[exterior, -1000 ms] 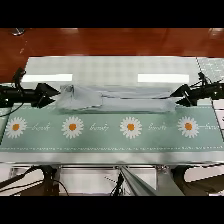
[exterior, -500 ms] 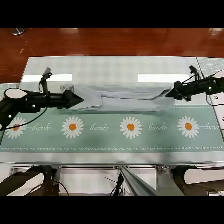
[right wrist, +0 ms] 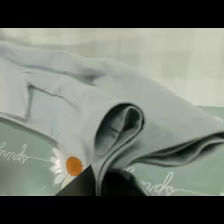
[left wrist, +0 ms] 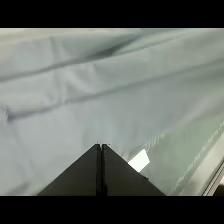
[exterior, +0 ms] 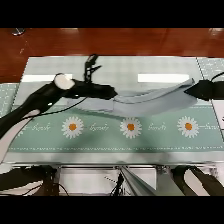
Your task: Fold the shirts.
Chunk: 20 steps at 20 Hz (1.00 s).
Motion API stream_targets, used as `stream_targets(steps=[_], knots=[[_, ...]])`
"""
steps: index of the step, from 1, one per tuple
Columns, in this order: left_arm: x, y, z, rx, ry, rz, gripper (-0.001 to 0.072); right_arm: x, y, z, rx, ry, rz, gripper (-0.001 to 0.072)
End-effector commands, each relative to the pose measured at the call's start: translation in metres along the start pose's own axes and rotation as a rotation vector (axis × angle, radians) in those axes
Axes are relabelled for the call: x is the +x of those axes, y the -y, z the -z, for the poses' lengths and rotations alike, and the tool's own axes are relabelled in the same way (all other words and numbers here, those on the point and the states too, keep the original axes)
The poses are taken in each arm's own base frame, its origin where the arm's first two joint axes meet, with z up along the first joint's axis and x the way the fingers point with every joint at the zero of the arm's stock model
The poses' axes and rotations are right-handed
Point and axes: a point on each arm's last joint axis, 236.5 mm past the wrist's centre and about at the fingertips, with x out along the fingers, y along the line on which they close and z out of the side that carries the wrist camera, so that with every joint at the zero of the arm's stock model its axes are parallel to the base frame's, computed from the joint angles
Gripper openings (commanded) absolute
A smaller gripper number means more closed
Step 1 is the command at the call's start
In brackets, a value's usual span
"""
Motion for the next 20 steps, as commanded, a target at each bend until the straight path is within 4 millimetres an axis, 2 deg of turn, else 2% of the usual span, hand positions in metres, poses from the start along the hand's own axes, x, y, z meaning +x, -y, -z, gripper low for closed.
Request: stream_targets(steps=[1, 4, 6, 9, 11, 12, 14, 16, 18, 20], knots=[[0.074, 0.034, 0.013, -0.008, -0.132, 0.024, 0.0018, -0.031, -0.028, 0.026, -0.018, 0.060, -0.001, 0.0025], [0.128, 0.056, 0.051, -0.045, -0.279, 0.061, 0.0018, -0.041, -0.037, 0.032, -0.018, 0.088, 0.000, 0.0025], [0.154, 0.071, 0.080, -0.069, -0.361, 0.077, 0.0018, -0.042, -0.042, 0.033, -0.012, 0.089, -0.020, 0.0025], [0.170, 0.102, 0.119, -0.110, -0.452, 0.146, 0.0018, -0.042, -0.044, 0.032, -0.002, 0.092, -0.026, 0.0025], [0.165, 0.116, 0.119, -0.124, -0.466, 0.185, 0.0019, -0.042, -0.044, 0.032, 0.001, 0.091, -0.027, 0.0025], [0.158, 0.116, 0.107, -0.096, -0.454, 0.200, 0.0019, -0.042, -0.044, 0.032, 0.002, 0.091, -0.027, 0.0025], [0.135, 0.097, 0.061, -0.110, -0.390, 0.200, 0.0019, -0.042, -0.047, 0.032, 0.002, 0.093, -0.038, 0.0025], [0.094, 0.040, 0.016, -0.100, -0.350, 0.113, 0.0019, -0.042, -0.060, 0.028, 0.009, 0.101, -0.100, 0.0025], [0.032, -0.019, -0.014, -0.129, -0.351, 0.013, 0.0019, -0.033, -0.079, 0.025, -0.006, 0.089, -0.164, 0.0025], [-0.044, -0.062, -0.043, -0.136, -0.273, -0.099, 0.0018, -0.013, -0.104, 0.023, -0.037, 0.059, -0.221, 0.0025]])
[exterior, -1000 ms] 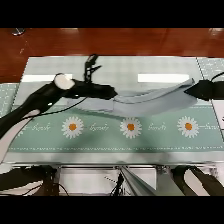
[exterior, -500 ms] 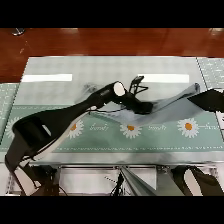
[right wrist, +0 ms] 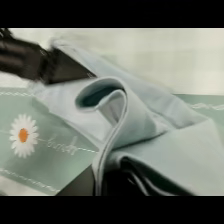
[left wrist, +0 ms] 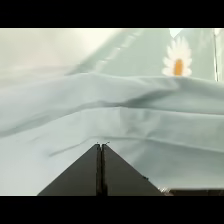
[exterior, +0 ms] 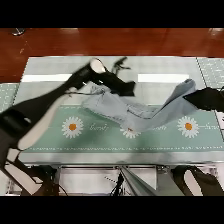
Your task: Fold the shirts.
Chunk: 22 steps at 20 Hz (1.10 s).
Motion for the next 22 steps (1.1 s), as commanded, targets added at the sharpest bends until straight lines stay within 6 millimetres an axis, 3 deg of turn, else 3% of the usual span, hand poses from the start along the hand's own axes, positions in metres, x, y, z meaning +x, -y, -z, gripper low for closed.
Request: stream_targets(steps=[1, 3, 5, 6, 8, 11, 14, 17, 20, 21, 22], knots=[[-0.132, -0.066, -0.005, -0.041, 0.104, -0.188, 0.0019, 0.038, -0.040, -0.006, -0.023, -0.027, -0.115, 0.0025], [-0.207, -0.075, 0.003, -0.037, 0.267, -0.265, 0.0019, 0.076, -0.066, -0.008, -0.052, -0.053, -0.166, 0.0025], [-0.264, -0.071, 0.027, -0.032, 0.422, -0.324, 0.0019, 0.124, -0.094, -0.010, -0.090, -0.099, -0.204, 0.0025], [-0.283, -0.067, 0.043, -0.021, 0.490, -0.349, 0.0019, 0.147, -0.105, -0.011, -0.107, -0.122, -0.211, 0.0025], [-0.296, -0.059, 0.079, -0.013, 0.576, -0.373, 0.0019, 0.198, -0.121, -0.011, -0.130, -0.181, -0.221, 0.0026], [-0.262, -0.053, 0.137, -0.025, 0.558, -0.323, 0.0020, 0.269, -0.131, 0.000, -0.148, -0.252, -0.219, 0.0026], [-0.211, -0.059, 0.181, -0.096, 0.482, -0.222, 0.0020, 0.318, -0.131, 0.012, -0.129, -0.315, -0.215, 0.0026], [-0.179, -0.070, 0.204, -0.190, 0.419, -0.148, 0.0020, 0.343, -0.135, 0.017, -0.095, -0.337, -0.224, 0.0026], [-0.171, -0.081, 0.208, -0.221, 0.419, -0.152, 0.0020, 0.350, -0.134, 0.014, -0.063, -0.328, -0.222, 0.0042], [-0.171, -0.083, 0.206, -0.223, 0.430, -0.156, 0.0020, 0.349, -0.139, 0.016, -0.040, -0.340, -0.242, 0.0270], [-0.173, -0.084, 0.202, -0.222, 0.449, -0.162, 0.0020, 0.345, -0.145, 0.021, -0.029, -0.364, -0.270, 0.0586]])
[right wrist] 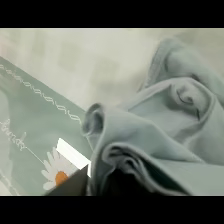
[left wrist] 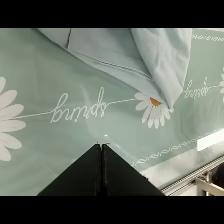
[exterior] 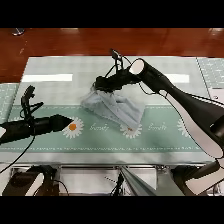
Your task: Fold the shirts.
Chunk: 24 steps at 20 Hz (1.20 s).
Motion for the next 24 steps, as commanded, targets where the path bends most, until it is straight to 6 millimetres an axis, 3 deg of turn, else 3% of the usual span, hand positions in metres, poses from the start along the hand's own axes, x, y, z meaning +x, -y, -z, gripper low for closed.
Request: stream_targets(steps=[1, 2, 4, 6, 8, 10, 12, 14, 16, 18, 21, 24], knots=[[0.005, -0.007, -0.004, -0.028, 0.043, -0.001, 0.0020, 0.004, -0.017, 0.013, 0.007, -0.066, -0.079, 0.0625], [0.005, -0.008, -0.008, -0.028, 0.062, -0.005, 0.0020, -0.006, -0.017, 0.018, -0.022, -0.106, -0.089, 0.0625], [0.004, -0.010, -0.016, -0.028, 0.097, -0.012, 0.0020, -0.048, -0.003, 0.014, -0.028, -0.146, -0.074, 0.0624], [0.004, -0.011, -0.018, -0.030, 0.104, -0.015, 0.0020, -0.120, 0.021, 0.004, -0.027, -0.137, -0.018, 0.0624], [0.004, -0.010, -0.018, -0.030, 0.103, -0.014, 0.0020, -0.202, 0.053, 0.003, -0.053, -0.095, 0.151, 0.0624], [0.004, -0.010, -0.018, -0.030, 0.103, -0.014, 0.0020, -0.277, 0.090, 0.017, -0.055, -0.004, 0.389, 0.0624], [0.004, -0.010, -0.018, -0.030, 0.103, -0.014, 0.0020, -0.322, 0.122, 0.043, 0.024, 0.144, 0.530, 0.0624], [0.004, -0.011, -0.018, -0.030, 0.104, -0.014, 0.0020, -0.326, 0.152, 0.080, 0.180, 0.299, 0.562, 0.0624], [0.004, -0.011, -0.018, -0.030, 0.105, -0.015, 0.0020, -0.295, 0.184, 0.128, 0.379, 0.401, 0.532, 0.0624], [0.004, -0.011, -0.020, -0.030, 0.113, -0.017, 0.0020, -0.251, 0.199, 0.160, 0.569, 0.446, 0.406, 0.0624], [0.004, -0.013, -0.025, -0.034, 0.132, -0.021, 0.0020, -0.208, 0.204, 0.178, 0.657, 0.386, 0.281, 0.0624], [0.007, -0.015, -0.024, -0.042, 0.121, -0.025, 0.0020, -0.175, 0.191, 0.177, 0.678, 0.267, 0.141, 0.0624]])
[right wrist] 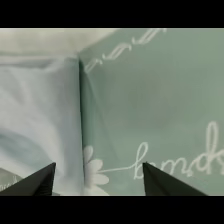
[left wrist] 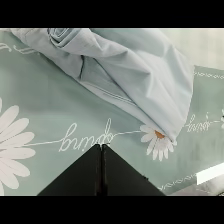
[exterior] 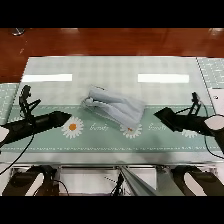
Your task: Fold the shirts.
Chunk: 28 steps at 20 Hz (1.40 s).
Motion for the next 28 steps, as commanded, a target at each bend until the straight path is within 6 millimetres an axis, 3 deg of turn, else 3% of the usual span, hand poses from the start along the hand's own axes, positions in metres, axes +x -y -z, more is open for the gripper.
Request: stream_targets(steps=[1, 5, 10, 14, 15, 16, 17, 18, 22, 24, 28], knots=[[0.003, -0.003, -0.001, -0.010, -0.003, -0.006, 0.0020, 0.030, -0.014, 0.021, 0.068, -0.126, -0.144, 0.0624], [0.007, -0.007, 0.001, -0.024, -0.021, -0.014, 0.0020, 0.051, -0.017, 0.027, 0.059, -0.247, -0.148, 0.0622], [0.012, -0.012, 0.002, -0.040, -0.033, -0.024, 0.0020, 0.086, -0.051, 0.025, -0.056, -0.314, -0.137, 0.0622], [0.012, -0.012, 0.002, -0.040, -0.034, -0.024, 0.0020, 0.114, -0.072, 0.035, -0.093, -0.395, -0.133, 0.0612], [0.012, -0.012, 0.002, -0.040, -0.034, -0.024, 0.0020, 0.118, -0.078, 0.038, -0.115, -0.411, -0.134, 0.0537], [0.012, -0.012, 0.002, -0.040, -0.034, -0.024, 0.0020, 0.119, -0.083, 0.040, -0.142, -0.427, -0.137, 0.0392], [0.012, -0.012, 0.002, -0.040, -0.034, -0.024, 0.0020, 0.119, -0.091, 0.039, -0.189, -0.433, -0.151, 0.0106], [0.012, -0.012, 0.002, -0.040, -0.034, -0.024, 0.0020, 0.115, -0.103, 0.038, -0.235, -0.433, -0.178, 0.0025], [0.012, -0.012, 0.002, -0.040, -0.034, -0.024, 0.0020, 0.081, -0.167, 0.004, -0.454, -0.415, -0.224, 0.0024], [0.012, -0.012, 0.002, -0.040, -0.034, -0.024, 0.0020, 0.052, -0.203, -0.022, -0.591, -0.345, -0.185, 0.0024], [0.012, -0.012, 0.002, -0.040, -0.036, -0.023, 0.0020, -0.031, -0.273, -0.065, -0.783, -0.182, -0.139, 0.0025]])
